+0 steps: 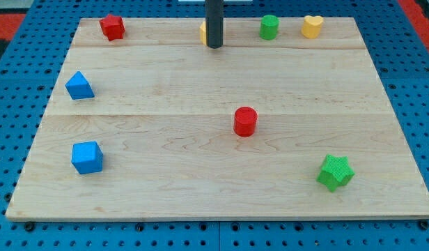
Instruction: Move the green star below the yellow hexagon
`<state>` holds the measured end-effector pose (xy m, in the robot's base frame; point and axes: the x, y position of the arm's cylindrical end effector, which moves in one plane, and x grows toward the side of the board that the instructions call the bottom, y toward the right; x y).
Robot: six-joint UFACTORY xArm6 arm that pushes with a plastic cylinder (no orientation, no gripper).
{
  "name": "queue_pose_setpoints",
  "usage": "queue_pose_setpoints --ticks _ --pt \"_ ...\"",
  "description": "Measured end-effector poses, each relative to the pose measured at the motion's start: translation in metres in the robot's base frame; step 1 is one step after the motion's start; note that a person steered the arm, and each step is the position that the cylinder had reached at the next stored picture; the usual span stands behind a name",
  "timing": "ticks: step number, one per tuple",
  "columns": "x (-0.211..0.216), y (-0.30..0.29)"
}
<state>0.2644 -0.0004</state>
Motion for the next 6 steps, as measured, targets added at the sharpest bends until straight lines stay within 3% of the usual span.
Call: queue_pose_setpoints --ticks 1,2,4,5,6 --pt "-0.025 0.0" --pt "0.04 0.011" --pt "0.182 0.12" --pt "0.204 0.124" --pt "0.255 0.124"
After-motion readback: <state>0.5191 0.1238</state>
